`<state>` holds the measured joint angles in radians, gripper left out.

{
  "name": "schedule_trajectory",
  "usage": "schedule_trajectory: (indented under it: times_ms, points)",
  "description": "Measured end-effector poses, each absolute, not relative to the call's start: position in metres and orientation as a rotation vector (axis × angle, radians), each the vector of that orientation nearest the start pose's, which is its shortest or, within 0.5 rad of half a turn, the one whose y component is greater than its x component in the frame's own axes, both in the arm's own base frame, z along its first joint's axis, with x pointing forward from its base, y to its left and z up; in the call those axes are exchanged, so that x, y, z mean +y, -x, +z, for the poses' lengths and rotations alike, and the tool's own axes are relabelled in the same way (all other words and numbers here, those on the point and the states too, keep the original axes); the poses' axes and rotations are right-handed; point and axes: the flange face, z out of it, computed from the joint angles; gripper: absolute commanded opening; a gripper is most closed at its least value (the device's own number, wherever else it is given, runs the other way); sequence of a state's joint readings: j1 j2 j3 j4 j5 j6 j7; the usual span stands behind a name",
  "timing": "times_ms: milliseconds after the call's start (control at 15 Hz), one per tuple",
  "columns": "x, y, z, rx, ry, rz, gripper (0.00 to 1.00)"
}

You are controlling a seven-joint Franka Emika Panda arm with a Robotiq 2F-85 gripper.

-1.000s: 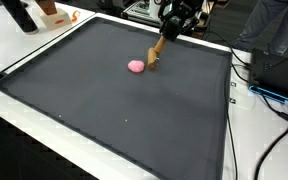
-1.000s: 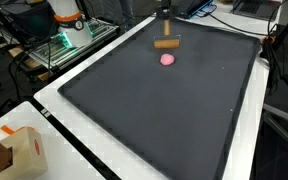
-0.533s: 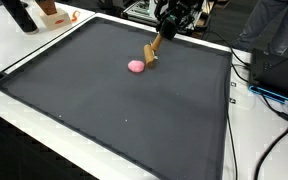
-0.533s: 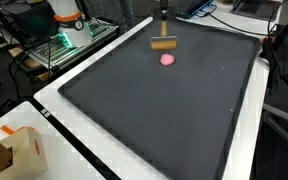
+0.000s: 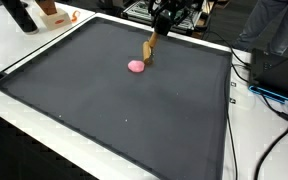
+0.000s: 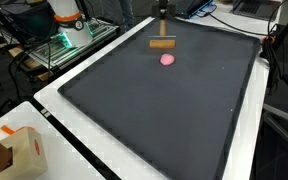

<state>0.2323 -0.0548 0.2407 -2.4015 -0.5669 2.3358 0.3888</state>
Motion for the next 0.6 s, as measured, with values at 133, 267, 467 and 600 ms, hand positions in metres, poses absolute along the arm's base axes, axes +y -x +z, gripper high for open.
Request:
schedule_trajectory:
  times_ms: [133,267,467,600]
  points:
    - [0.206,-0.442,0.343,-0.804,3.399,-0.275,0.24]
    - [0.198,-0.450,0.350,-0.759,3.383,-0.262,0.24]
    - [0.187,-0.463,0.362,-0.684,3.360,-0.251,0.24]
    - [0.177,-0.472,0.370,-0.630,3.345,-0.247,0.24]
